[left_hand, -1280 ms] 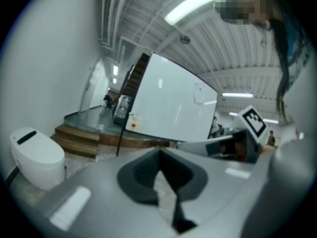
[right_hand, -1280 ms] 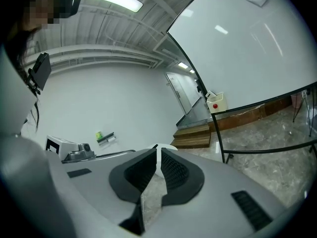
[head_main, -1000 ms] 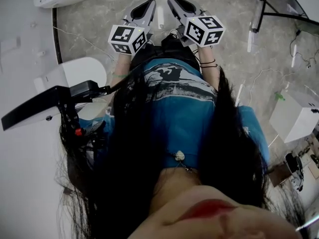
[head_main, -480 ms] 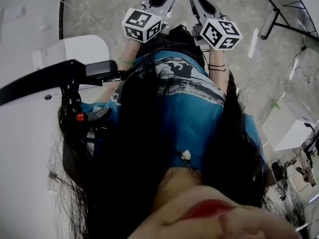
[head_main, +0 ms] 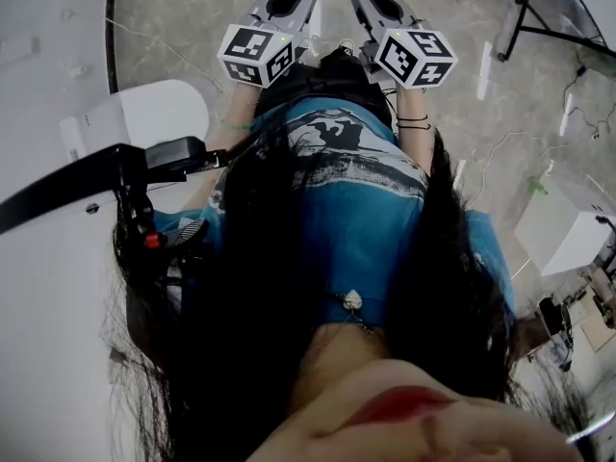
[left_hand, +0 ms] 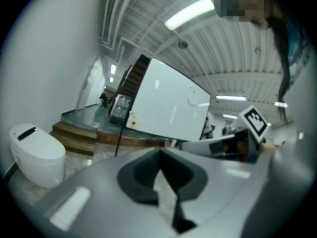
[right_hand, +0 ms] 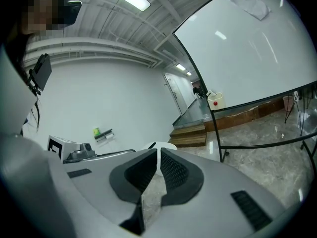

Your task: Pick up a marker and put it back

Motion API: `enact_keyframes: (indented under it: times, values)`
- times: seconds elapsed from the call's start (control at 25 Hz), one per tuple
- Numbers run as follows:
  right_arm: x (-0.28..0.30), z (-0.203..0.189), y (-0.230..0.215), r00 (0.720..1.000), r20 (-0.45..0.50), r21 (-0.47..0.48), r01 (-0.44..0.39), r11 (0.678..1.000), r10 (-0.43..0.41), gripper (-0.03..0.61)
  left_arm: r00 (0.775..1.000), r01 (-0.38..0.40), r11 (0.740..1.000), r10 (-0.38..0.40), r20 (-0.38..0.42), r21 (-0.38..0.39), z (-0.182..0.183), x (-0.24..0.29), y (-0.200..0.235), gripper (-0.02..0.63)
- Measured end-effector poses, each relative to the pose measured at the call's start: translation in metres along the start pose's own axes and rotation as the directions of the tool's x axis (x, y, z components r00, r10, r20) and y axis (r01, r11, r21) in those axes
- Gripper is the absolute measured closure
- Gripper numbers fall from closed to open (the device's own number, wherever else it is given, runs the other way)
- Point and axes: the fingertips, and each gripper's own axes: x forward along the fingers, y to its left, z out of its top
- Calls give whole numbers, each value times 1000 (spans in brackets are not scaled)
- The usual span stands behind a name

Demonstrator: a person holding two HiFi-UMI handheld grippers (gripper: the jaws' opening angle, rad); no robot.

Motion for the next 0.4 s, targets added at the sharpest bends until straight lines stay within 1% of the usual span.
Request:
enact_keyframes:
  times: [0.4]
  values:
    - [-6,-2,-3,1000,5,1,8,1000,-8,549,1000,11,1000,-11,1,10,-2,2,-5,614]
